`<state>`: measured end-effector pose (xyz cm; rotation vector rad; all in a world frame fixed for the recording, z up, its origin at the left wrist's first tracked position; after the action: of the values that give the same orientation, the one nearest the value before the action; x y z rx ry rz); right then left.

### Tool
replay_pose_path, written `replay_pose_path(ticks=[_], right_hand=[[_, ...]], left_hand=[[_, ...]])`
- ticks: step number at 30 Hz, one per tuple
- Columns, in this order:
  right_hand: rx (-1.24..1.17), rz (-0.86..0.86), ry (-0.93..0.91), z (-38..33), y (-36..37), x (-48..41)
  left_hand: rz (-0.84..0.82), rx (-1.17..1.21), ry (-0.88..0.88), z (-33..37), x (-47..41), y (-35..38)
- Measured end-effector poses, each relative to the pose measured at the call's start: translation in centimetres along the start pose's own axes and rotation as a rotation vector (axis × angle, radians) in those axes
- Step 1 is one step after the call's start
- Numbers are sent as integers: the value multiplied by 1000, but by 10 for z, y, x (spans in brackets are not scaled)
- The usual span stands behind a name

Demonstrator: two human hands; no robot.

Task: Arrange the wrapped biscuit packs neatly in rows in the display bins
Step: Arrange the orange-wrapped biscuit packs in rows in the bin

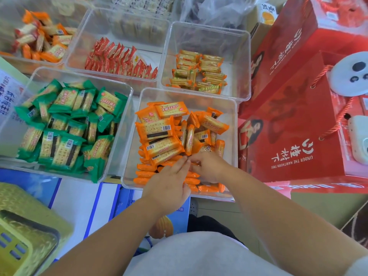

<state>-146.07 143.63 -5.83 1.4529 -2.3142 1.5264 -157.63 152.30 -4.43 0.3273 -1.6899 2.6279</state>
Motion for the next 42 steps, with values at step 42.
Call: replay_pose_path(ticks=[42], right_hand=[[-33, 489, 88, 12, -69, 27]], left_hand=[[-64, 102, -48, -8, -5, 3]])
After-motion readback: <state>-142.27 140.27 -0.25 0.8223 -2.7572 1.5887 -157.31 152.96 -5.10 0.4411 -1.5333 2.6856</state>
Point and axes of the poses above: each hand's wrist, its own x-axis away from the middle knuckle, its own y-axis out of the palm, z = x × y, the point moved 6 cm from there along -x, towards the middle knuckle, and after that the axes turned 7 degrees about z, right-handed, at the moved point
